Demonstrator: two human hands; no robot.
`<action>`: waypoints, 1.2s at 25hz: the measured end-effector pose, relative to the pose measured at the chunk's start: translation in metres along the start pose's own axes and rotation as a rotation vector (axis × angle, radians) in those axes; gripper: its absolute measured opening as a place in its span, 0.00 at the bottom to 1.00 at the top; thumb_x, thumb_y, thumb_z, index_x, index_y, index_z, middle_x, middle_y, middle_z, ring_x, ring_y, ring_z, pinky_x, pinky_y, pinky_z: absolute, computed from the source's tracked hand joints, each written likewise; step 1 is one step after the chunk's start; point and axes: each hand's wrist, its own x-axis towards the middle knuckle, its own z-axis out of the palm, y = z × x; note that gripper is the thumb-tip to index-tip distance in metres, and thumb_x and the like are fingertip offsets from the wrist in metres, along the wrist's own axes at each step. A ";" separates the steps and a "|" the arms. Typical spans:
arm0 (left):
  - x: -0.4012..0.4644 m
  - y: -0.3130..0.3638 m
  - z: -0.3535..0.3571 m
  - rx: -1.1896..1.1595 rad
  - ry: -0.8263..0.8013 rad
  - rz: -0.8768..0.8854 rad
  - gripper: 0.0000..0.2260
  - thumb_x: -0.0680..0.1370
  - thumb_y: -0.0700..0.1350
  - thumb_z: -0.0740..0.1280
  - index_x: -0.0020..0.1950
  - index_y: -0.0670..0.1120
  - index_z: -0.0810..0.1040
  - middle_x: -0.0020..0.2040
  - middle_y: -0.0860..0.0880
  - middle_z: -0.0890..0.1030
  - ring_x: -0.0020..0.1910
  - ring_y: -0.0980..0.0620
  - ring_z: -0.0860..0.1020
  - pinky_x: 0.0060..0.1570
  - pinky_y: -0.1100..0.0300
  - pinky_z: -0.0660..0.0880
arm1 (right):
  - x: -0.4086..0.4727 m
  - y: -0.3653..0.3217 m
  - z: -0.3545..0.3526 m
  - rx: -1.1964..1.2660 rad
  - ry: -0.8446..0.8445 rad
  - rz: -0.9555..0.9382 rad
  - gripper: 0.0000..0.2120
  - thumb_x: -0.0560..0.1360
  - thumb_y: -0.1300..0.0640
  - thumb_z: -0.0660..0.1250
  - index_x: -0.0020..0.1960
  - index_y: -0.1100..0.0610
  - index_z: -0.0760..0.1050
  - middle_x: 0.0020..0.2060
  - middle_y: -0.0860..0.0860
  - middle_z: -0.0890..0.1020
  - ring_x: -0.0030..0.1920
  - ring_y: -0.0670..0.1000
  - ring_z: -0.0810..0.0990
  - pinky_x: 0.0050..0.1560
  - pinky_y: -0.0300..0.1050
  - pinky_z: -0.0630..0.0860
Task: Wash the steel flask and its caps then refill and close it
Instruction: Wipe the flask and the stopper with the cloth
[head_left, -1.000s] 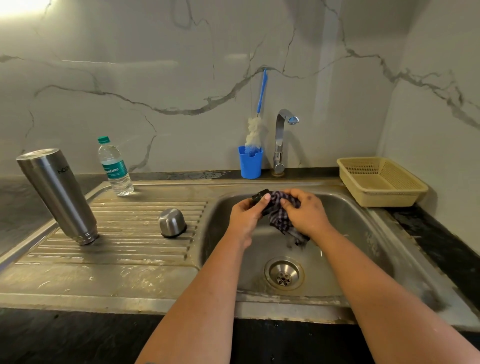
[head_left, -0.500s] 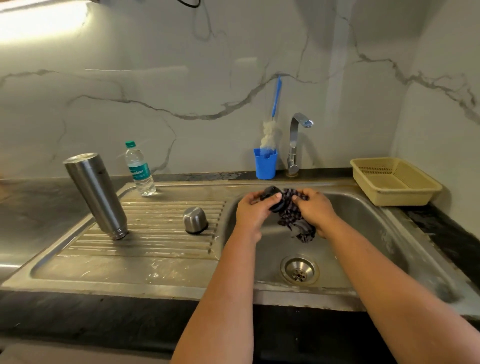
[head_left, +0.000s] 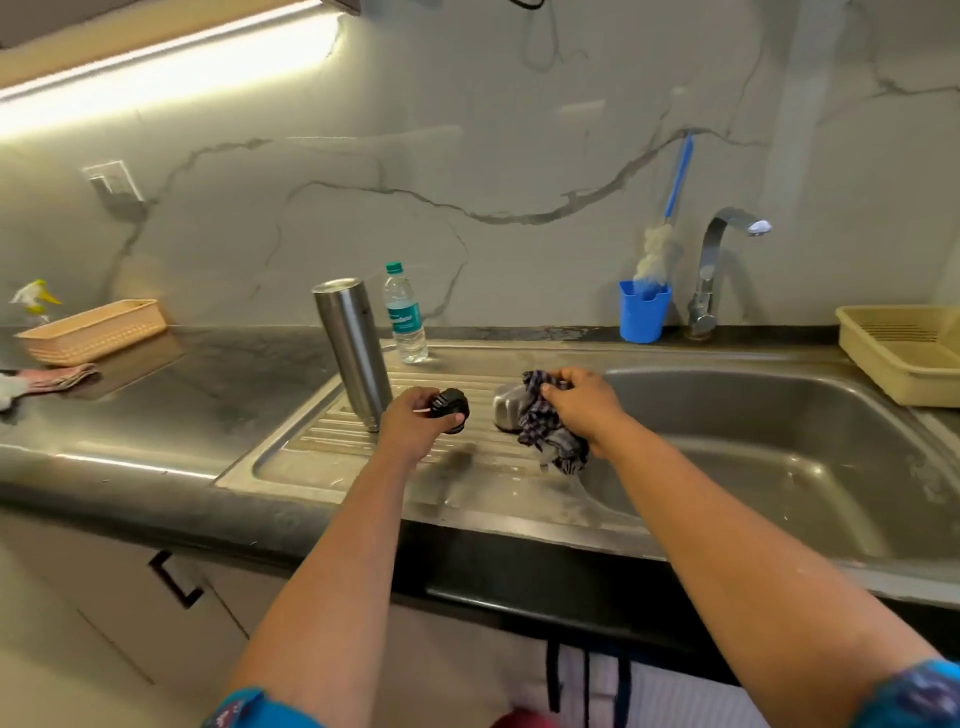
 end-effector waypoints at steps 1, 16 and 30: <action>0.006 -0.008 -0.007 0.024 0.011 -0.022 0.25 0.67 0.40 0.81 0.62 0.43 0.79 0.58 0.45 0.82 0.57 0.46 0.80 0.63 0.50 0.75 | 0.000 -0.004 0.009 -0.009 0.013 -0.009 0.16 0.79 0.53 0.63 0.66 0.56 0.74 0.62 0.55 0.77 0.61 0.56 0.75 0.63 0.51 0.72; 0.019 -0.007 -0.010 0.395 0.031 0.115 0.31 0.74 0.47 0.76 0.73 0.41 0.69 0.70 0.43 0.73 0.70 0.43 0.70 0.69 0.53 0.65 | 0.000 0.001 0.017 0.085 0.148 0.063 0.15 0.81 0.54 0.61 0.66 0.56 0.72 0.62 0.56 0.76 0.61 0.56 0.74 0.63 0.52 0.73; 0.001 0.037 0.104 0.307 -0.074 0.138 0.26 0.68 0.53 0.79 0.61 0.45 0.75 0.56 0.46 0.79 0.55 0.47 0.77 0.49 0.57 0.73 | -0.006 0.044 -0.069 0.300 0.190 0.057 0.14 0.80 0.54 0.63 0.65 0.50 0.73 0.58 0.52 0.78 0.57 0.52 0.78 0.60 0.54 0.76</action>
